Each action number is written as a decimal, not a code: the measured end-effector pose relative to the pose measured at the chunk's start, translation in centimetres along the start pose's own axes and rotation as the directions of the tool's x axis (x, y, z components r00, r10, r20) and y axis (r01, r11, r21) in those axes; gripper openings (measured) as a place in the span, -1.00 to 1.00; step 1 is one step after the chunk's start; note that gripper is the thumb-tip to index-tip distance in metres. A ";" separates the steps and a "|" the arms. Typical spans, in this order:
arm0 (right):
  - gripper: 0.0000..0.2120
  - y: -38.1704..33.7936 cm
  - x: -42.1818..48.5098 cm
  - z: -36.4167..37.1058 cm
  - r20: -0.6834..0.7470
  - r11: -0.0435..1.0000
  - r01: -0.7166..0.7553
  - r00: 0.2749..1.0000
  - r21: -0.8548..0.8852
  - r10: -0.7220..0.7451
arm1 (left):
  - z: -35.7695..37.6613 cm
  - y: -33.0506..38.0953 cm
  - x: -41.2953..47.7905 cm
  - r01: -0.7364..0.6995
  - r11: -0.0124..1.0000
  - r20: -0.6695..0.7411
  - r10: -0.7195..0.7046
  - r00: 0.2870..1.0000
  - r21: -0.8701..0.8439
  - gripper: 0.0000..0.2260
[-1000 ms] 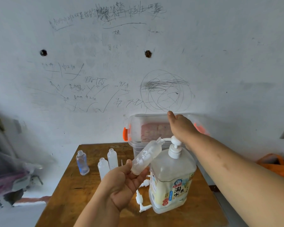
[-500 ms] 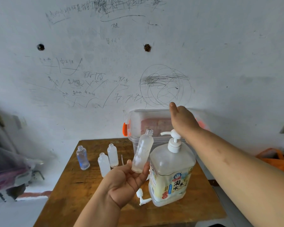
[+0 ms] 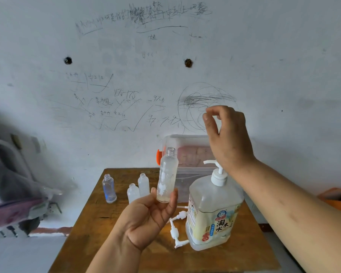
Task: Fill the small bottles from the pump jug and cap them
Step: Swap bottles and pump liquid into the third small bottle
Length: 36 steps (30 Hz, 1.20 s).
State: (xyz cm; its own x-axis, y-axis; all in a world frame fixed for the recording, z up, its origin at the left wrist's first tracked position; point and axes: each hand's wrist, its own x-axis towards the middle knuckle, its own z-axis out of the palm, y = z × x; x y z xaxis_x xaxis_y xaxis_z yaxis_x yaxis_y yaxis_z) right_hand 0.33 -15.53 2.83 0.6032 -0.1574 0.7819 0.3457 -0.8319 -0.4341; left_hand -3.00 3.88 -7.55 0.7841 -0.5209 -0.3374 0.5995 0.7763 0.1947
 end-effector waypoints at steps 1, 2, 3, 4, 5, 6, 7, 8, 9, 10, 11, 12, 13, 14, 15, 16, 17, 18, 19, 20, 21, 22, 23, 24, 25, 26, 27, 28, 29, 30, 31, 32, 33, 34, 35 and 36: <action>-0.73 -1.0 -0.5 -0.2 0.002 0.997 0.061 0.998 0.037 -0.061 | 0.0 0.2 -0.3 -0.011 1.000 0.012 0.011 1.000 0.004 -0.68; -0.72 -2.0 -1.1 -0.4 0.017 0.991 0.103 0.994 0.085 -0.105 | -0.1 0.3 -0.6 -0.018 1.000 0.019 0.018 1.000 0.010 -0.69; -0.71 -3.0 -1.8 -0.5 0.044 0.982 0.128 0.990 0.138 -0.135 | -0.2 0.6 -0.9 -0.024 1.000 0.025 0.024 0.999 0.014 -0.70; -0.68 -3.8 -2.5 -0.6 0.080 0.974 0.138 0.985 0.182 -0.154 | -0.3 0.8 -1.1 -0.029 0.999 0.025 0.028 0.999 0.018 -0.70; -0.64 -4.5 -3.3 -0.5 0.130 0.969 0.129 0.979 0.213 -0.159 | -0.6 1.0 -1.3 -0.034 0.999 0.024 0.033 0.999 0.022 -0.70; -0.59 -5.1 -4.2 -0.2 0.196 0.969 0.098 0.970 0.226 -0.144 | -1.0 1.4 -1.4 -0.042 0.999 0.019 0.041 0.999 0.026 -0.70; -0.53 -5.6 -5.1 0.2 0.278 0.974 0.042 0.955 0.221 -0.104 | -1.5 1.7 -1.5 -0.048 0.998 0.015 0.048 0.999 0.033 -0.69; -0.48 -6.0 -6.0 0.9 0.372 0.979 -0.033 0.927 0.201 -0.046 | -2.1 2.1 -1.6 -0.053 0.998 0.011 0.053 0.999 0.038 -0.69; -0.42 -6.2 -6.9 1.7 0.466 0.978 -0.111 0.885 0.175 0.017 | -2.7 2.5 -1.7 -0.054 0.997 0.007 0.054 0.999 0.046 -0.69; -0.39 -6.3 -7.7 2.6 0.545 0.972 -0.179 0.836 0.155 0.067 | -3.3 2.8 -1.8 -0.056 0.997 0.003 0.056 0.998 0.061 -0.69; -0.37 -6.4 -8.5 3.8 0.607 0.962 -0.234 0.788 0.142 0.102 | -4.0 3.2 -2.0 -0.060 0.995 -0.007 0.061 0.998 0.081 -0.69; -0.38 -6.4 -9.1 4.8 0.649 0.952 -0.275 0.750 0.136 0.123 | -4.5 3.6 -2.1 -0.063 0.992 -0.024 0.066 0.998 0.107 -0.69; -0.40 -6.4 -9.7 5.9 0.681 0.939 -0.315 0.719 0.138 0.141 | -5.0 3.8 -2.2 -0.064 0.989 -0.043 0.070 0.997 0.135 -0.69; -0.40 -6.4 -10.2 6.9 0.708 0.924 -0.357 0.688 0.140 0.159 | -5.5 4.1 -2.3 -0.065 0.985 -0.063 0.076 0.995 0.157 -0.69; -0.39 -6.3 -10.6 7.9 0.728 0.909 -0.393 0.663 0.137 0.177 | -6.0 4.3 -2.4 -0.067 0.983 -0.083 0.082 0.993 0.172 -0.69; -0.37 -6.3 -11.1 8.9 0.745 0.900 -0.417 0.639 0.128 0.191 | -6.5 4.6 -2.5 -0.070 0.981 -0.101 0.090 0.991 0.180 -0.69; -0.35 -6.2 -11.5 9.8 0.758 0.895 -0.431 0.621 0.118 0.199 | -7.0 4.9 -2.6 -0.073 0.980 -0.121 0.096 0.988 0.184 -0.69; -0.35 -6.3 -11.8 10.6 0.769 0.893 -0.436 0.606 0.110 0.201 | -7.5 5.2 -2.7 -0.074 0.979 -0.143 0.102 0.984 0.189 -0.69; -0.35 -6.3 -12.3 11.4 0.780 0.894 -0.437 0.593 0.102 0.201 | -8.1 5.5 -2.7 -0.075 0.977 -0.172 0.110 0.979 0.198 -0.70; -0.35 -6.3 -12.7 11.9 0.789 0.894 -0.438 0.580 0.092 0.203 | -8.5 5.7 -2.8 -0.073 0.972 -0.207 0.121 0.971 0.225 -0.71; -0.34 -6.3 -13.1 12.6 0.797 0.893 -0.442 0.567 0.082 0.208 | -9.0 6.1 -2.7 -0.068 0.960 -0.254 0.140 0.957 0.271 -0.72; -0.34 -6.2 -13.5 13.1 0.799 0.890 -0.449 0.560 0.072 0.218 | -9.5 6.3 -2.6 -0.061 0.936 -0.306 0.175 0.936 0.348 -0.73; -0.35 -6.1 -13.8 13.6 0.796 0.888 -0.456 0.559 0.064 0.230 | -10.0 6.6 -2.4 -0.051 0.897 -0.358 0.226 0.906 0.439 -0.74; -0.35 -5.9 -14.1 14.3 0.792 0.884 -0.465 0.557 0.049 0.249 | -10.6 7.1 -2.2 -0.039 0.854 -0.401 0.283 0.871 0.518 -0.76; -0.35 -5.7 -14.4 14.7 0.782 0.877 -0.480 0.557 0.028 0.280 | -11.1 7.4 -2.0 -0.034 0.810 -0.428 0.344 0.836 0.585 -0.77; -0.34 -5.4 -14.6 15.1 0.768 0.866 -0.500 0.554 0.000 0.320 | -11.5 7.8 -2.0 -0.040 0.772 -0.437 0.401 0.805 0.634 -0.76; -0.34 -5.1 -14.9 15.4 0.753 0.851 -0.524 0.548 -0.029 0.364 | -11.9 8.2 -1.9 -0.051 0.740 -0.437 0.450 0.778 0.671 -0.75; -0.34 -4.7 -15.1 15.8 0.740 0.837 -0.545 0.539 -0.058 0.402 | -12.3 8.6 -1.8 -0.061 0.712 -0.434 0.491 0.756 0.700 -0.75; -0.34 -4.4 -15.2 16.3 0.729 0.826 -0.558 0.532 -0.081 0.431 | -12.7 9.0 -1.6 -0.062 0.686 -0.431 0.522 0.737 0.725 -0.74; -0.34 -4.1 -15.4 16.8 0.720 0.816 -0.570 0.524 -0.101 0.455 | -13.1 9.4 -1.3 -0.057 0.664 -0.428 0.543 0.722 0.746 -0.74; -0.34 -3.9 -15.5 17.1 0.711 0.809 -0.576 0.521 -0.114 0.472 | -13.2 9.6 -1.2 -0.054 0.639 -0.419 0.564 0.711 0.768 -0.74; -0.34 -3.7 -15.7 17.5 0.706 0.807 -0.575 0.516 -0.133 0.484 | -13.4 9.8 -0.9 -0.049 0.615 -0.410 0.582 0.702 0.787 -0.73; -0.33 -3.6 -15.9 17.9 0.702 0.808 -0.569 0.514 -0.151 0.493 | -13.5 10.0 -0.6 -0.044 0.590 -0.402 0.600 0.691 0.806 -0.73; -0.33 -3.6 -16.1 18.2 0.700 0.811 -0.561 0.512 -0.166 0.497 | -13.6 10.1 -0.3 -0.036 0.564 -0.394 0.620 0.679 0.825 -0.72; -0.34 -3.6 -16.3 18.6 0.701 0.813 -0.556 0.510 -0.173 0.498 | -13.6 10.3 0.1 -0.023 0.534 -0.385 0.639 0.666 0.845 -0.70; -0.34 -3.6 -16.4 18.8 0.704 0.812 -0.556 0.505 -0.178 0.499 | -13.7 10.5 0.5 -0.006 0.500 -0.375 0.657 0.654 0.866 -0.68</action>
State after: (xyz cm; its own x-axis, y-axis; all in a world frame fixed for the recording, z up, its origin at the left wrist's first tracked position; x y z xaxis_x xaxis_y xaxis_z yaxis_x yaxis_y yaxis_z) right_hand 2.71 0.06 -16.90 0.9832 -0.1204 -0.1370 -0.1822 -0.6828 -0.7076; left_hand 1.43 16.61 -18.27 0.8464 0.3029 -0.4380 0.4340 0.0842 0.8970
